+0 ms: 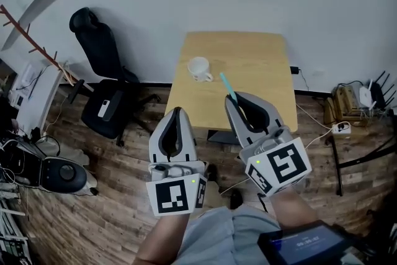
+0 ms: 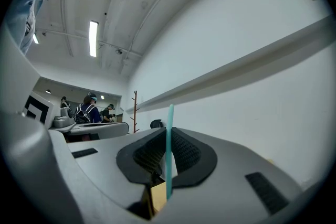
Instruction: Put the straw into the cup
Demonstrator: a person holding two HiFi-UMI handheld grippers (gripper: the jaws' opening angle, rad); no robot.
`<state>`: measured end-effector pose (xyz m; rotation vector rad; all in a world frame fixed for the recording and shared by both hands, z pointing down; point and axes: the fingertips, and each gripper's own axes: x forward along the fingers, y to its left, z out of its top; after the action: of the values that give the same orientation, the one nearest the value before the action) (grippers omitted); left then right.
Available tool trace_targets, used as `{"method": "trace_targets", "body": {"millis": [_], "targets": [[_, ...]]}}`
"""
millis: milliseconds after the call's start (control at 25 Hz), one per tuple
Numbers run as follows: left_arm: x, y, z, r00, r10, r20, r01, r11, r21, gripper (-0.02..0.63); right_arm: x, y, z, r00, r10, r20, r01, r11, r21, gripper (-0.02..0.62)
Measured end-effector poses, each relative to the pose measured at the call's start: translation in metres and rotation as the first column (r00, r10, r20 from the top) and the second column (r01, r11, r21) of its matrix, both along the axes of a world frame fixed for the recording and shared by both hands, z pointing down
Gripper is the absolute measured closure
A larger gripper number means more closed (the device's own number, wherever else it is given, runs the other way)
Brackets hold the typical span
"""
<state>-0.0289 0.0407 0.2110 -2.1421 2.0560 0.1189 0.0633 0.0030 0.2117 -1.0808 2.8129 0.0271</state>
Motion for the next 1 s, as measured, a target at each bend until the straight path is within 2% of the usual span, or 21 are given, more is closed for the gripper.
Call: {"method": "trace_targets", "body": {"millis": [280,640,800,1000], "targets": [[-0.035,-0.051,0.033,0.999,0.018,-0.041,-0.020,0.999,-0.045,0.607,-0.037,-0.045,0.029,0.999,0.012,-0.053,-0.014,0.999,-0.046,0.572],[-0.104,-0.161,0.076,0.993,0.094,-0.067,-0.102,0.988,-0.117,0.607,-0.112,-0.143,0.067,0.994,0.060,-0.087,-0.071,0.990,-0.121,0.572],[-0.126,-0.204,0.071,0.986,0.140,-0.091,-0.149,0.984,-0.100,0.607,-0.140,-0.184,0.062,0.993,0.088,-0.074,-0.097,0.988,-0.122,0.572],[-0.149,-0.246,0.047,0.978,0.180,-0.103,-0.188,0.980,-0.069,0.607,-0.165,-0.225,0.027,0.991,0.124,-0.055,-0.128,0.990,-0.066,0.572]]}}
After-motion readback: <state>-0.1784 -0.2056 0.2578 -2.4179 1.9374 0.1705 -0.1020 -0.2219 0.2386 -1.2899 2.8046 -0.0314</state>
